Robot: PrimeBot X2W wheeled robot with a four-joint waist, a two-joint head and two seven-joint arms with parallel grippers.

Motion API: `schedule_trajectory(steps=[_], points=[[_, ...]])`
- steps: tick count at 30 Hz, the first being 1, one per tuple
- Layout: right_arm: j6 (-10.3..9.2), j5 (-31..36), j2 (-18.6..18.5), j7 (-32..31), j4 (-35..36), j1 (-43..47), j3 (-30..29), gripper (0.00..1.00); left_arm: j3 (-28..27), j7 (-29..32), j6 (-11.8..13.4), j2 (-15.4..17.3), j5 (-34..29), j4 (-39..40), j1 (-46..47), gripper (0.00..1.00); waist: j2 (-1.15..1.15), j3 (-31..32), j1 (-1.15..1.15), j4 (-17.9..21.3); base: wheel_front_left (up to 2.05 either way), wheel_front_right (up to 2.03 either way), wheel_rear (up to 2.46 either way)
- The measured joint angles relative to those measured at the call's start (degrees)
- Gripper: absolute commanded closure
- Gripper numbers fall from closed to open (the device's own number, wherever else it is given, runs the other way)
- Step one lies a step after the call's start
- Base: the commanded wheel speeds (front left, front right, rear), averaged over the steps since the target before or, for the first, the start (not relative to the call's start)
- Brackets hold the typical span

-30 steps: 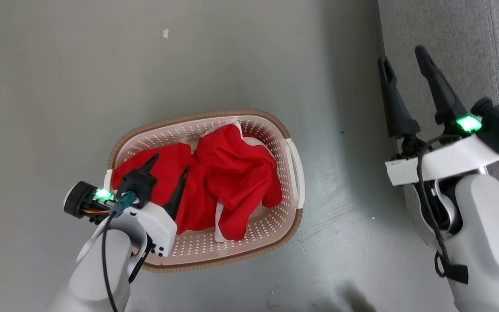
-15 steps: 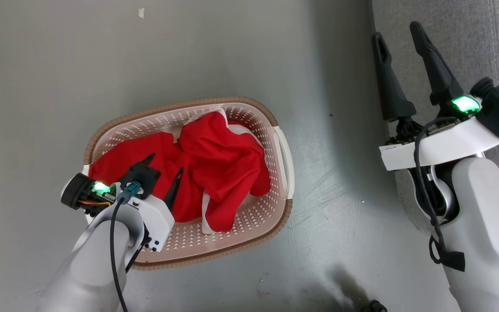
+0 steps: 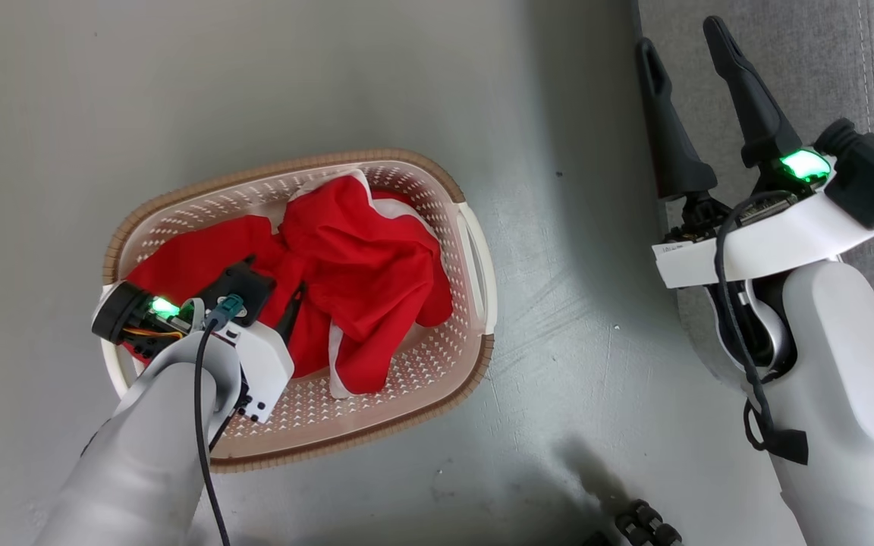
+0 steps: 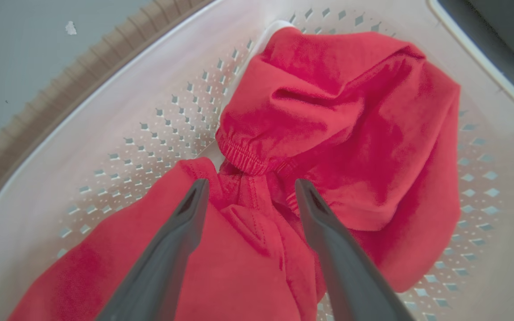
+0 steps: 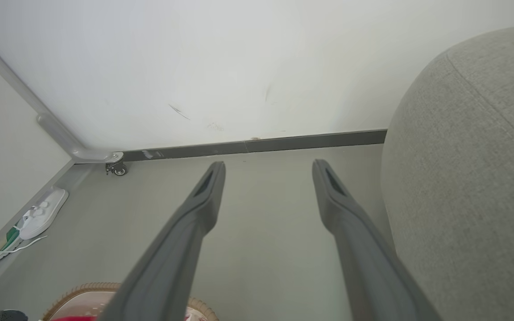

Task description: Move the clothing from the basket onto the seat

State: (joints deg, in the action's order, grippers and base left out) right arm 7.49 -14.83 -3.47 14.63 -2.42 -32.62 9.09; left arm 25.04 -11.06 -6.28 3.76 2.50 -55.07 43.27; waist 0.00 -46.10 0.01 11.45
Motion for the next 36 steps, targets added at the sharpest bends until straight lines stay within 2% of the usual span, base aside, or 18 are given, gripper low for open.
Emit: schedule_trajectory(steps=[5, 14, 19, 25, 31, 36], points=[[0.00, -0.22, 0.07, 0.00, -0.02, -0.71, 0.85, 0.00, 0.86, 0.48, 0.11, 0.16, -1.79, -2.21, 1.35, 0.00, 0.00, -1.19, 0.00, 0.80, 0.00, 0.00, 0.00], [0.00, -0.58, 0.09, 0.00, -0.04, -1.58, 1.12, 0.00, 2.81, 1.99, 2.35, 1.96, -5.00, -5.87, 4.63, 0.00, 0.00, -3.11, 0.00, 2.07, 0.00, 0.00, 0.00], [0.00, -0.59, 0.10, 0.00, 0.02, -3.08, 1.09, 0.00, 5.43, 2.00, 2.83, 1.89, -7.48, -7.20, 5.67, 0.00, 0.00, -3.76, 0.00, 2.54, 0.00, 0.00, 0.00], [0.00, -1.65, 0.11, 0.00, -0.03, -3.08, 1.16, 0.00, 6.70, 3.33, 4.64, 2.23, -9.59, -9.55, 6.43, 0.00, 0.00, -4.20, 0.00, 2.75, 0.00, 0.00, 0.00], [0.00, -2.01, 0.11, 0.00, -0.05, -3.09, 1.20, 0.00, 7.55, 4.23, 5.27, 2.03, -10.32, -11.20, 7.14, 0.00, 0.00, -4.25, 0.00, 2.83, 0.00, 0.00, 0.00], [0.00, -2.30, 0.12, 0.00, -0.14, -3.09, 1.15, 0.00, 8.99, 6.30, 7.00, 2.03, -12.41, -13.13, 7.89, 0.00, 0.00, -4.11, 0.00, 2.86, 0.00, 0.00, 0.00]])
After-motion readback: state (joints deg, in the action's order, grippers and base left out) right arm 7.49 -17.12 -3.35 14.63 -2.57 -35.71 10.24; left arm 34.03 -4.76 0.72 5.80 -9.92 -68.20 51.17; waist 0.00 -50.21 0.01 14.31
